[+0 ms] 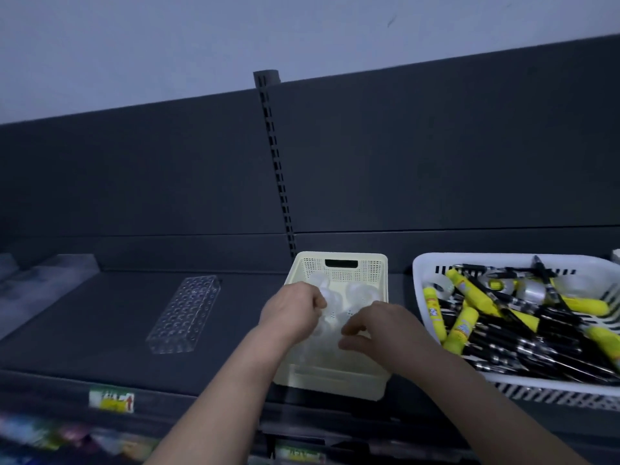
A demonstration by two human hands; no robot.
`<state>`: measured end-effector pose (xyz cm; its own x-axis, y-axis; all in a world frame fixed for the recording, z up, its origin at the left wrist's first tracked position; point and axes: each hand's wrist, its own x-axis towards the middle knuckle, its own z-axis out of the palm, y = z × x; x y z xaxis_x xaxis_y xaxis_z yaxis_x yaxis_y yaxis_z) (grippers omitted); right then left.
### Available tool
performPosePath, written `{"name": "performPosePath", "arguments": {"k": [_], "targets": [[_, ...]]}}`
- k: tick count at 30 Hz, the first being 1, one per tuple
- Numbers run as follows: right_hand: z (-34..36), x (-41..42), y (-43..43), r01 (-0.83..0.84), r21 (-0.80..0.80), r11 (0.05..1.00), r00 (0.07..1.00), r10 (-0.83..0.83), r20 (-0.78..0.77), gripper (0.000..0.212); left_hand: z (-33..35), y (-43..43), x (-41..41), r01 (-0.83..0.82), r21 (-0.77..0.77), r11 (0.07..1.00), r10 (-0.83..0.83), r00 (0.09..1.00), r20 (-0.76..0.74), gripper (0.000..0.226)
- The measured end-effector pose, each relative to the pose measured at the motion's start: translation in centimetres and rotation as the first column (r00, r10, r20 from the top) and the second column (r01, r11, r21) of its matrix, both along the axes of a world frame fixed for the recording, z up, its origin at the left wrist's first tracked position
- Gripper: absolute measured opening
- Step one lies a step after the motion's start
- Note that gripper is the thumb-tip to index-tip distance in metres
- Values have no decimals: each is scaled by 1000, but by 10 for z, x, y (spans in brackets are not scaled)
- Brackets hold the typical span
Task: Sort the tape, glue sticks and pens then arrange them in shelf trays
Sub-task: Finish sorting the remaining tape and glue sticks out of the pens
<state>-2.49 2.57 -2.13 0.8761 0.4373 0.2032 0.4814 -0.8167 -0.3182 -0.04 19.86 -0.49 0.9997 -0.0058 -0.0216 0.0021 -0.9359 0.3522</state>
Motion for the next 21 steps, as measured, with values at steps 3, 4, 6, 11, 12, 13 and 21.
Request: {"name": "performPosePath", "arguments": {"k": [3, 4, 6, 11, 12, 13, 21], "targets": [[3, -2, -16, 98, 27, 995, 991, -100, 85, 26, 2, -22, 5, 78, -102, 992, -72, 996, 59, 18], [3, -3, -25, 139, 27, 990, 985, -141, 99, 23, 2, -31, 7, 102, -144, 984, -92, 993, 73, 18], [4, -7, -45, 222, 7, 975, 970, -221, 103, 18, 1, -52, 10, 156, -196, 968, -138, 985, 102, 20], [14, -21, -99, 481, -37, 876, 872, -473, 131, 19, 2, -106, 13, 306, -187, 933, -286, 950, 129, 19], [15, -25, -109, 519, -36, 854, 849, -511, 137, 19, 2, -116, 15, 328, -178, 928, -309, 943, 126, 20], [16, -28, -118, 549, -39, 835, 830, -539, 144, 18, 1, -125, 17, 347, -169, 923, -329, 936, 123, 21], [11, -30, -179, 614, -78, 785, 789, -606, 102, 18, -7, -195, 28, 381, 98, 919, -385, 923, 21, 8]]}}
